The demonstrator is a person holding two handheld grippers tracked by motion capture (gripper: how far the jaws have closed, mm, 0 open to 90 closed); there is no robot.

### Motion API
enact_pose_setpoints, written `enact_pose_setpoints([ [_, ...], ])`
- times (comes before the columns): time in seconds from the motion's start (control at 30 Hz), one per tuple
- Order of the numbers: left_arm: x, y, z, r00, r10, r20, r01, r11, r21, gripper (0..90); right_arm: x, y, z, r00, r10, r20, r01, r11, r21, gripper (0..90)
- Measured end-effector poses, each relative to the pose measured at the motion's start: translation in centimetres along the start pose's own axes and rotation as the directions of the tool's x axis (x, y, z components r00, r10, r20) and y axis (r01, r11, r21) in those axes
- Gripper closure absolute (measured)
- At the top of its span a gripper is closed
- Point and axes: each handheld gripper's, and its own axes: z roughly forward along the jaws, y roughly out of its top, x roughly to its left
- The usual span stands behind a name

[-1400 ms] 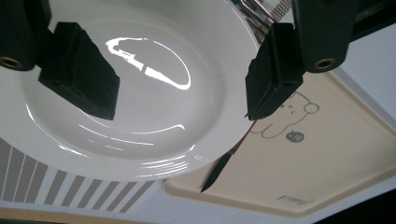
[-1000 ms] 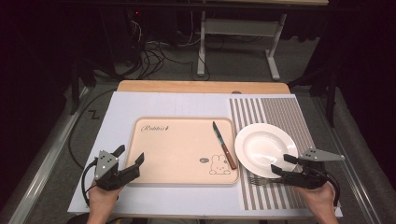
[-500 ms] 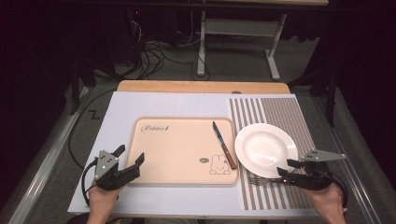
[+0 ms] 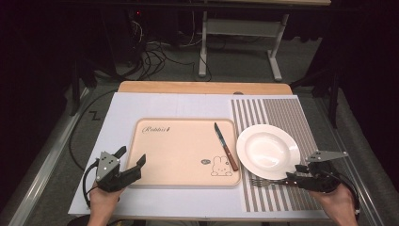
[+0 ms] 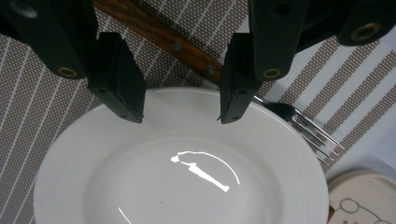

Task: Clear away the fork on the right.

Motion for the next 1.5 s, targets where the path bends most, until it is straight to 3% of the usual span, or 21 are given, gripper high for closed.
enact_pose_setpoints([
  [0.27, 0.1, 0.0, 0.0, 1.0, -0.005, -0.001, 0.005, 1.0, 0.002, 25.7, -0.3, -0.2, -0.1, 0.9999, -0.011, 0.005, 0.011, 0.997, 0.077, 53.2],
  [0.5, 0.2, 0.0, 0.0, 0.9999, -0.013, 0.004, 0.013, 0.9999, -0.003, 25.5, -0.4, -0.3, 0.5, 0.9997, -0.013, -0.02, 0.016, 0.988, 0.157, 53.6],
  [0.73, 0.4, 0.0, -0.1, 0.9998, -0.019, 0.0, 0.019, 0.9998, -0.005, 25.5, -0.2, -0.3, 1.4, 0.9986, -0.042, -0.031, 0.048, 0.978, 0.202, 53.4],
  [1.1, 0.3, 0.0, -0.1, 0.9998, -0.018, -0.001, 0.018, 0.9998, -0.003, 25.5, 0.1, -0.3, 2.2, 0.995, -0.089, -0.045, 0.098, 0.966, 0.241, 51.2],
  [1.4, 0.4, 0.0, -0.1, 0.9998, -0.018, -0.007, 0.018, 0.9998, -0.001, 25.5, 0.6, -0.9, 2.1, 0.994, -0.096, -0.053, 0.106, 0.966, 0.237, 51.3],
  [1.5, 0.3, 0.0, -0.1, 0.9998, -0.016, -0.008, 0.016, 0.9999, -0.001, 25.5, 1.0, -1.0, 2.2, 0.9905, -0.129, -0.046, 0.137, 0.96, 0.243, 54.1],
])
